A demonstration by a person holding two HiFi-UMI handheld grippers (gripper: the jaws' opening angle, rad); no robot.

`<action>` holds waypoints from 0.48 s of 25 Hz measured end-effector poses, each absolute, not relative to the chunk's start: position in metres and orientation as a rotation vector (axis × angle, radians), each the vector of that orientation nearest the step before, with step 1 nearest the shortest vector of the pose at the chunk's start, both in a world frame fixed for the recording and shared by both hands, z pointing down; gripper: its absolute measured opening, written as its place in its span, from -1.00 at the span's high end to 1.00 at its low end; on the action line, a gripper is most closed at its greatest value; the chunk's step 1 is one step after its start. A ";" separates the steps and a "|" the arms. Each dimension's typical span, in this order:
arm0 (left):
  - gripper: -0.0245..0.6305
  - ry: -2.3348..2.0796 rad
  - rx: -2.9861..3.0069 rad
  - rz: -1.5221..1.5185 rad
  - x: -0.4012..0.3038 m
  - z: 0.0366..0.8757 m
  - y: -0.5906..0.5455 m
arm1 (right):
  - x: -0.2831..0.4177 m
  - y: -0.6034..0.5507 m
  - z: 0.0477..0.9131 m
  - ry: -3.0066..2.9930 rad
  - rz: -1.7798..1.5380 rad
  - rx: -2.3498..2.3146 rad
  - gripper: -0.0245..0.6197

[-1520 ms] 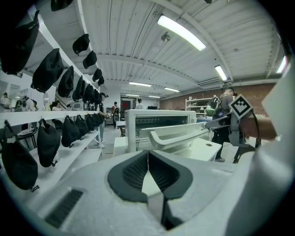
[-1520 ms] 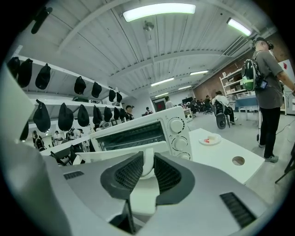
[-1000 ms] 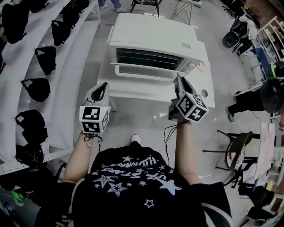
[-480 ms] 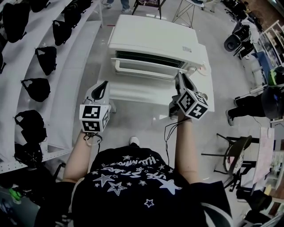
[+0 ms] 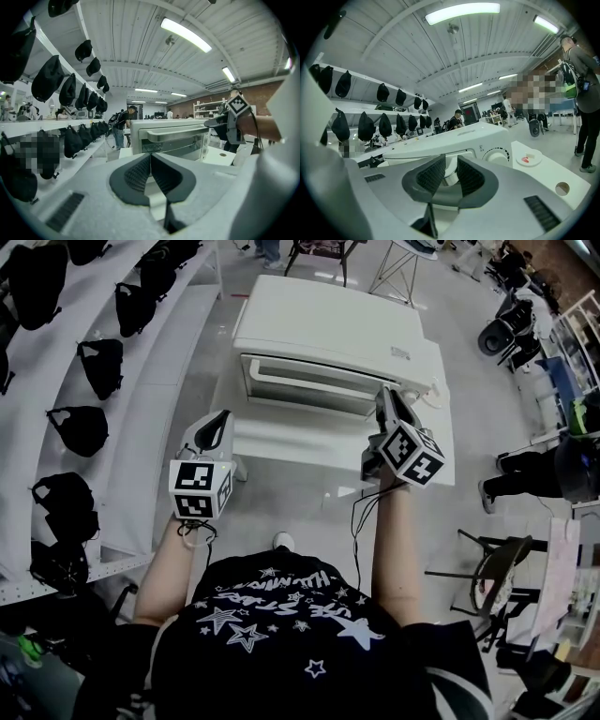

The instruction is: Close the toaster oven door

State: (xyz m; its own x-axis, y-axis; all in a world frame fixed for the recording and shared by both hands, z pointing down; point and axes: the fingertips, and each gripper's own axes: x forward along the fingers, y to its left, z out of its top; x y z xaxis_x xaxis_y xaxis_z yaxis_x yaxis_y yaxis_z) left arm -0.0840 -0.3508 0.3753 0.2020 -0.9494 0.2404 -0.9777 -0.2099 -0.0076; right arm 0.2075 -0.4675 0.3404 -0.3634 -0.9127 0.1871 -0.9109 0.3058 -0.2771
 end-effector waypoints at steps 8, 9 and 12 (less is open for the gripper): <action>0.86 -1.868 2.320 0.288 -0.092 0.376 -0.349 | 0.205 -0.471 0.338 2.484 -0.473 -1.821 0.67; 0.86 -1.864 2.323 0.287 -0.093 0.376 -0.348 | 0.205 -0.469 0.337 2.479 -0.462 -1.832 0.67; 0.86 -1.856 2.338 0.280 -0.099 0.374 -0.343 | 0.201 -0.458 0.334 2.468 -0.447 -1.838 0.59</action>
